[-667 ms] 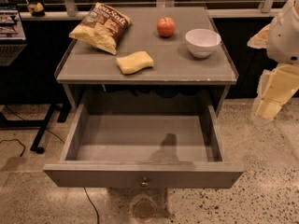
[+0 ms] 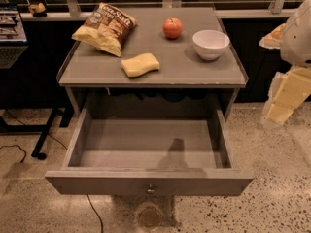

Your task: Place sponge into top drawer

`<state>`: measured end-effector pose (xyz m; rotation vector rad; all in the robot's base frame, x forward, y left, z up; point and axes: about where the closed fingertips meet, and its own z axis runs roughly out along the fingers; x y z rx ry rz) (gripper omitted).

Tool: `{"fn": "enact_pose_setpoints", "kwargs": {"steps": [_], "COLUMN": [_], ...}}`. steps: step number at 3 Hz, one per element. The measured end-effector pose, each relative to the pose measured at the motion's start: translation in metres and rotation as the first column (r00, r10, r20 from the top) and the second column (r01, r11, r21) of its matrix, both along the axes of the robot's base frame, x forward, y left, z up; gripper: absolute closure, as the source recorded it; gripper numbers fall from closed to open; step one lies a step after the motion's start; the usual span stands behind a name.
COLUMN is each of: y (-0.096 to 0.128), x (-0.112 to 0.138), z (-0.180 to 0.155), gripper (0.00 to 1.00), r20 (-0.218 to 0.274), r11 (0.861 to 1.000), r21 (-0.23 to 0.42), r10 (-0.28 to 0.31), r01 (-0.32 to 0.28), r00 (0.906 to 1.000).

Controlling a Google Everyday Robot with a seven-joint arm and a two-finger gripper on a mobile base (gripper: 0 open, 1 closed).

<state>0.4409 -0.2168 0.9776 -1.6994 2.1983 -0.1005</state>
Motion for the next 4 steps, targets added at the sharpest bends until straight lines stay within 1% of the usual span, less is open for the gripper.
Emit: {"fn": "enact_pose_setpoints", "kwargs": {"steps": [1, 2, 3, 4], "y": [0.012, 0.039, 0.068, 0.097], "x": [0.030, 0.072, 0.108, 0.134], "z": [-0.004, -0.013, -0.017, -0.019], "gripper": [0.00, 0.00, 0.00, 0.00], "r20": [0.051, 0.076, 0.098, 0.112], "r11": [0.997, 0.978, 0.951, 0.924], "r21": [0.059, 0.134, 0.186, 0.209], "r10": [0.048, 0.149, 0.233, 0.302], "r01": [-0.051, -0.159, -0.248, -0.320], "r00": [0.9975, 0.9859, 0.9675, 0.9466]}}
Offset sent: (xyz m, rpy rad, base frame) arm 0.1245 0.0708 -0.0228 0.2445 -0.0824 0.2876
